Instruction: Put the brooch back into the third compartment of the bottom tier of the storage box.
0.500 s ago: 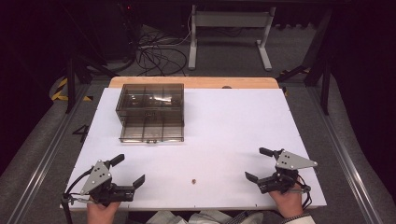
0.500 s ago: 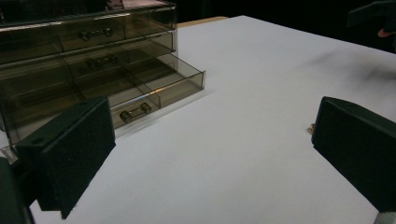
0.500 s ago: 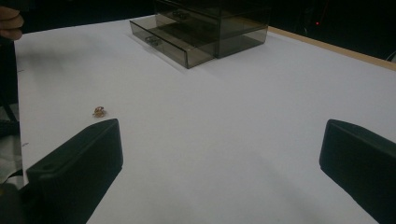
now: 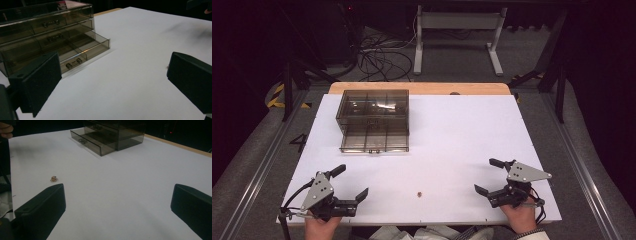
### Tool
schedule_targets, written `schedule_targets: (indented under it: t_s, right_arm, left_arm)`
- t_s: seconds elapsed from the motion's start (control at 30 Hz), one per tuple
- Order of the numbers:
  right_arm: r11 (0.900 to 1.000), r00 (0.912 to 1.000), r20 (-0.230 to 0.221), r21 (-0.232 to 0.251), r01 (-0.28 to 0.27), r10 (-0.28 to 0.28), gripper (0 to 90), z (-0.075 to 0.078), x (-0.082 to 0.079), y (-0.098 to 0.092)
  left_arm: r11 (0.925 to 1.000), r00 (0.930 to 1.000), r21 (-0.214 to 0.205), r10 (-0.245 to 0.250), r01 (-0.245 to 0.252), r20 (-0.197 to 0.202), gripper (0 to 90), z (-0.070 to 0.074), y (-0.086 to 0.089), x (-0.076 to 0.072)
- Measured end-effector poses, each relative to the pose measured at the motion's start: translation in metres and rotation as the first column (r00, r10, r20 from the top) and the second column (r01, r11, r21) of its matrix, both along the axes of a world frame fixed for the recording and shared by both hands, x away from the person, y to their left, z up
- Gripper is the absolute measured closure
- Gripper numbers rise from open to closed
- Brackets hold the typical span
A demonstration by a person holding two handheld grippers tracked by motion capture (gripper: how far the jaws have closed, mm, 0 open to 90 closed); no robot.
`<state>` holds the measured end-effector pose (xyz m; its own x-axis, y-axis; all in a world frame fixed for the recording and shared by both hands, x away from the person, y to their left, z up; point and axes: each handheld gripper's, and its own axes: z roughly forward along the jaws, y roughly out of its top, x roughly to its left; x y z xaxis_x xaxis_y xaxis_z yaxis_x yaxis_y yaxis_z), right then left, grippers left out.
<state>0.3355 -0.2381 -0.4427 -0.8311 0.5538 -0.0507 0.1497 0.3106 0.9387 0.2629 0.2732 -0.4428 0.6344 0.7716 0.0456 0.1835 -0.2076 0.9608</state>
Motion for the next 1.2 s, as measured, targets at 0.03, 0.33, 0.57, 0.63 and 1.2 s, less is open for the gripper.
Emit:
schedule_targets:
  t_s: [0.03,0.33,0.57,0.63,1.2]
  right_arm:
    - [1.0000,1.0000,-0.003,0.003,-0.004,0.004,0.4,0.000,0.000,0.000]
    - [0.9999,0.9998,-0.014,0.005,-0.011,0.011,0.4,-0.001,0.003,0.001]
    - [0.9999,0.9998,-0.016,-0.008,-0.010,0.010,0.5,-0.002,0.003,0.001]
    - [0.9999,0.9997,-0.024,-0.008,-0.007,0.007,0.5,-0.003,0.003,0.001]
    - [0.9999,0.9989,-0.046,-0.016,0.007,-0.007,0.6,-0.007,0.005,0.002]
  left_arm:
    - [1.0000,1.0000,0.003,0.007,-0.007,0.001,0.4,0.000,0.000,0.000]
    - [0.9998,0.9995,-0.013,-0.016,0.015,-0.028,0.8,0.004,0.003,0.002]
    - [0.9990,0.9984,0.005,-0.045,0.045,-0.035,1.4,0.013,0.000,0.000]
    - [0.9986,0.9980,0.006,-0.052,0.052,-0.035,1.5,0.015,-0.002,0.000]
    - [0.9901,0.9865,0.001,-0.140,0.140,-0.086,2.5,0.033,-0.019,0.016]
